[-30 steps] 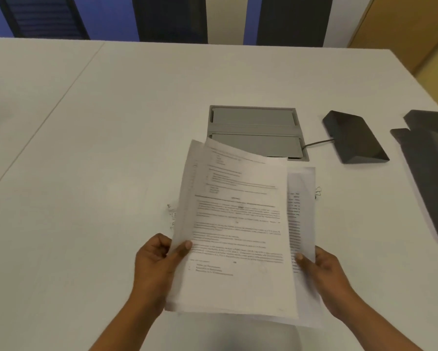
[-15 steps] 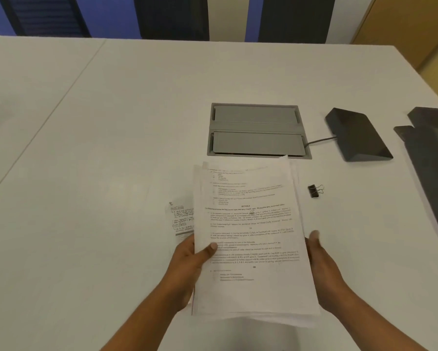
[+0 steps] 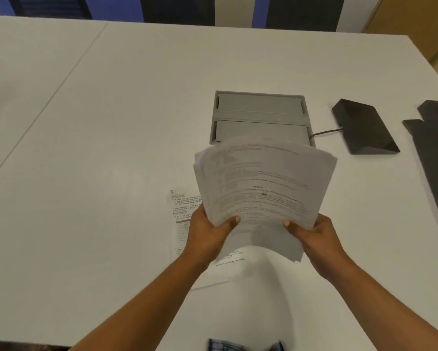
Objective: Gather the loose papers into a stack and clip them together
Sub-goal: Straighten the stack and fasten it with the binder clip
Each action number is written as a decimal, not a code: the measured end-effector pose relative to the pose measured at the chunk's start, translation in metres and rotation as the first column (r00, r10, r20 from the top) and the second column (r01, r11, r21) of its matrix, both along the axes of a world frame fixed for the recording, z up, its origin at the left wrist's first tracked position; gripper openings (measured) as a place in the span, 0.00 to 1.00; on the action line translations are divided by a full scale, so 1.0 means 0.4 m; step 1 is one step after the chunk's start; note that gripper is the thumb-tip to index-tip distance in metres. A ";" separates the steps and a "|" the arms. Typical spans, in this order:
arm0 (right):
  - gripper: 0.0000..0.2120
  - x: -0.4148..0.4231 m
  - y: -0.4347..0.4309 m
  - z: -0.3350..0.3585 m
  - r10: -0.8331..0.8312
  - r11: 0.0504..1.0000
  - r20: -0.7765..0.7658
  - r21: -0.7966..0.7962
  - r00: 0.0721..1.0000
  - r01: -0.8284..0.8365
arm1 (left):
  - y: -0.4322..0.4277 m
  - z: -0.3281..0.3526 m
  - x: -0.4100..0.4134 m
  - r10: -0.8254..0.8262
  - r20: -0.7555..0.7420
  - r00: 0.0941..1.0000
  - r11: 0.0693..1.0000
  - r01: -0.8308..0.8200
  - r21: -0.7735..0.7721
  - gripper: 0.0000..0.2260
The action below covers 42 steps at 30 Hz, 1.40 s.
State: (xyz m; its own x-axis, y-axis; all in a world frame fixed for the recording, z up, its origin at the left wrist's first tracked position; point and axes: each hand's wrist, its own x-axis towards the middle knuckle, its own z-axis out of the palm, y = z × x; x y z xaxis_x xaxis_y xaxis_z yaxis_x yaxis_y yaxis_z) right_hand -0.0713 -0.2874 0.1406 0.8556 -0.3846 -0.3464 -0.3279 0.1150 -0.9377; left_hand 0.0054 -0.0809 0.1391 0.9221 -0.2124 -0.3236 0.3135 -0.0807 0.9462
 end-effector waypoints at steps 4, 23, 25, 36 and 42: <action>0.16 0.001 0.000 0.010 0.031 0.999 0.063 -0.034 0.998 -0.029 | -0.003 0.000 0.005 0.021 0.066 0.998 0.999 -0.019 -0.031 0.15; 0.15 -0.116 -0.003 -0.070 0.112 0.954 -0.107 -0.265 0.988 -0.137 | 0.025 0.010 -0.021 -0.148 0.111 0.983 0.989 0.150 -0.011 0.07; 0.11 -0.118 0.001 -0.071 0.085 0.955 -0.102 -0.276 0.991 -0.110 | 0.028 0.011 -0.029 -0.144 0.144 0.979 0.989 0.146 -0.006 0.09; 0.21 -0.080 -0.005 -0.046 0.103 0.958 -0.017 -0.266 0.995 -0.104 | 0.005 0.063 -0.028 0.017 0.243 0.970 0.984 0.027 -0.174 0.27; 0.20 -0.077 -0.011 -0.045 0.105 0.957 -0.013 -0.270 0.994 -0.105 | 0.006 0.067 -0.022 0.011 0.241 0.971 0.981 0.036 -0.191 0.29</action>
State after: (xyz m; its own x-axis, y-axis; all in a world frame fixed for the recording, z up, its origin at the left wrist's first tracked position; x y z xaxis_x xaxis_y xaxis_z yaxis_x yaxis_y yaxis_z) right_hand -0.1021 -0.2919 0.1224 0.8965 -0.3715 -0.2413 -0.3236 -0.1772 -0.9295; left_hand -0.0033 -0.0785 0.1660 0.9643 -0.2609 -0.0454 0.0758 0.1075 0.9913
